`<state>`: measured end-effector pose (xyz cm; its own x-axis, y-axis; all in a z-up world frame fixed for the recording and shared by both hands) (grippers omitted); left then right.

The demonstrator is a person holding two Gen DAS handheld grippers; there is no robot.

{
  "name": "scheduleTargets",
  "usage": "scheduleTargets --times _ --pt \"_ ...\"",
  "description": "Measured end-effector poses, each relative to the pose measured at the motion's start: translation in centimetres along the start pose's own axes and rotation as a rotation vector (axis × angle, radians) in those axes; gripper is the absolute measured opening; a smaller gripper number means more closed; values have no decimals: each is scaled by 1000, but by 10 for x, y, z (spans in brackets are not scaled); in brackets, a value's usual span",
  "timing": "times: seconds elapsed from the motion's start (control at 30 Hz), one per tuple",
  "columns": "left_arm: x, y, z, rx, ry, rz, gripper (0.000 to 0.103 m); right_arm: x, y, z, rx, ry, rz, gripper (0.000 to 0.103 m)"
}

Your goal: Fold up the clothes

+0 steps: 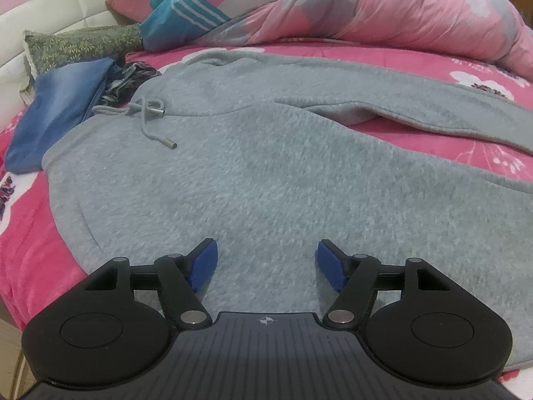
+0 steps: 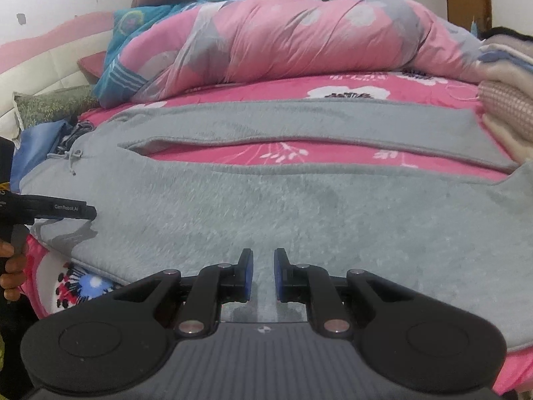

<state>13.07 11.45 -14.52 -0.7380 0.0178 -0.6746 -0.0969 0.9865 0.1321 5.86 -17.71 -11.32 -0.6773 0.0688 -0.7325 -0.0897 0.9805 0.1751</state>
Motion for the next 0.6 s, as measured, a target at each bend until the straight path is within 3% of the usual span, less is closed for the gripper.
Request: scheduleTargets --times 0.6 --pt "-1 0 2 -7 -6 13 71 20 5 24 36 76 -41 14"
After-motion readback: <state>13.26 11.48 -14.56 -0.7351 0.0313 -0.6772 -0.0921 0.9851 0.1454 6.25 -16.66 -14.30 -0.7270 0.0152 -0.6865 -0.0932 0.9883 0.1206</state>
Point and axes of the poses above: each gripper's, at about its wrist camera, not at the fingertips, and z roughly the way its jaws point, y to its left, x to its underside, the point moved 9 cm from there along z, roughly the way its jaws point, and after that the axes turned 3 degrees about z, right-handed, at the moved point
